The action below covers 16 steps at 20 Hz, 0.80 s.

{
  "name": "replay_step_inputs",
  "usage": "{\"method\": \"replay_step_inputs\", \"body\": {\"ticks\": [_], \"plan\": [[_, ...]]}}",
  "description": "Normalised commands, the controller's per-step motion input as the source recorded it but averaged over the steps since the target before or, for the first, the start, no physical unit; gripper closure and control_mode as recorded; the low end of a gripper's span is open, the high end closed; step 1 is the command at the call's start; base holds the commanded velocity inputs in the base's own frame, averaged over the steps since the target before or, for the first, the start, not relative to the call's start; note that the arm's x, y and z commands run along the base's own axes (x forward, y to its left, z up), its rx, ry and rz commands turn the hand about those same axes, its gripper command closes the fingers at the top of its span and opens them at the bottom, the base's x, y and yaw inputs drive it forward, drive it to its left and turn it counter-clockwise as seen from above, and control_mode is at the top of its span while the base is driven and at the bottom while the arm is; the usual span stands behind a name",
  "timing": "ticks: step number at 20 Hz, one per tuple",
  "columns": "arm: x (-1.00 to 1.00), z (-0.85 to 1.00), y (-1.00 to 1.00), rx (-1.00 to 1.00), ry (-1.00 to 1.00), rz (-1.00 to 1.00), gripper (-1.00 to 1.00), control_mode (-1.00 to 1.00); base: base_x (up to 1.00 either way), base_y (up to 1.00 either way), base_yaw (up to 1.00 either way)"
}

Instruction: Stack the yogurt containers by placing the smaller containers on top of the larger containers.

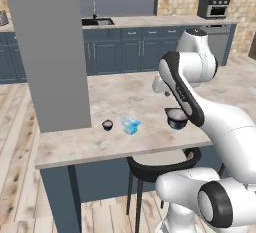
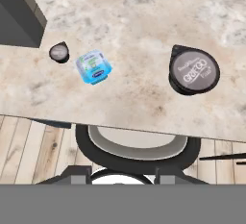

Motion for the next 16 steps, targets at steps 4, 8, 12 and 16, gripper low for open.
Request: {"method": "replay_step_inputs", "body": {"ticks": [4,8,12,16], "plan": [[-0.05,0.00,0.00,0.00,0.00,0.00,-1.00,-1.00,0.00,0.00,0.00],[-0.09,-0.02,0.10,0.00,0.01,0.00,-1.00,-1.00,0.00,0.00,0.00],[-0.10,-0.05,0.08,0.02,0.00,0.00,-1.00,-1.00,0.00,0.00,0.00],[-0.10,-0.05,0.10,0.06,0.00,-0.01,-1.00,-1.00,0.00,0.00,0.00]]}}
